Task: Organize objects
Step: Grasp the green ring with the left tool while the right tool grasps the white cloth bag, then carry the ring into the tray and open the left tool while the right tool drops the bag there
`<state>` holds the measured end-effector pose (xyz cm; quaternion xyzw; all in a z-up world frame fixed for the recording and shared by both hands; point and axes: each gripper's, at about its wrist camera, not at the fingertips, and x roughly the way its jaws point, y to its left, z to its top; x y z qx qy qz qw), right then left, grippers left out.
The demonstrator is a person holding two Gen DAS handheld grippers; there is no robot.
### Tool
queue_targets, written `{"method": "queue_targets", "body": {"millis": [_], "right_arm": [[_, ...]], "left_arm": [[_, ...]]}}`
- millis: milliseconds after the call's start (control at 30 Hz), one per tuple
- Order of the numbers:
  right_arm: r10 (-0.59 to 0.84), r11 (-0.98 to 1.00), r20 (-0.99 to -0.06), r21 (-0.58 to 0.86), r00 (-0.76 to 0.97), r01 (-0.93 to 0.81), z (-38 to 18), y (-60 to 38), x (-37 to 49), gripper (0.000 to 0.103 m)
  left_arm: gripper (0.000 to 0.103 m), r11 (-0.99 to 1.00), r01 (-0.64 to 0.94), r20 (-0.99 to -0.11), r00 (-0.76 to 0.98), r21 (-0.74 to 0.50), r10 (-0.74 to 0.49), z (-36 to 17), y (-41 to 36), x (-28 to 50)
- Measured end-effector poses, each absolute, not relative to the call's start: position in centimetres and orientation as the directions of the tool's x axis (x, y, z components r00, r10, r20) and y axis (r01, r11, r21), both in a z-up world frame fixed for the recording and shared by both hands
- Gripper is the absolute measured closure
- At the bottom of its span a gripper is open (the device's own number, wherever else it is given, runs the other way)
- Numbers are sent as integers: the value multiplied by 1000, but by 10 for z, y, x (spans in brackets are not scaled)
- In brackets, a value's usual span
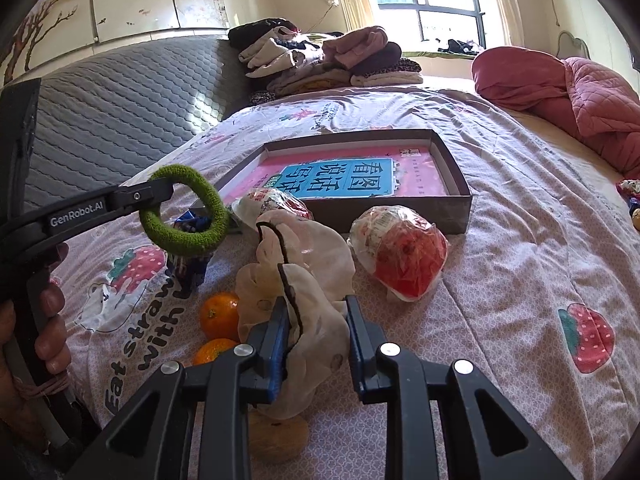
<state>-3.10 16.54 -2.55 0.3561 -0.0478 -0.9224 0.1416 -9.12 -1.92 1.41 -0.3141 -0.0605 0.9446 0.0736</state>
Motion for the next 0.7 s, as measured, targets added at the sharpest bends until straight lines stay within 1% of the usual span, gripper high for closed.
{"method": "queue_targets", "body": {"millis": [500,700], "right_arm": [[-289,-957,-585,173,-758,232,-3,170,-18,76],[-280,-960,-546,152,-790,235,13,170,-14,76]], "left_arm": [[90,-982,-91,-555,-815,-164,168,33,-20,-72],[90,-983,-94,-541,-824,-157,166,40,-18,-64]]}}
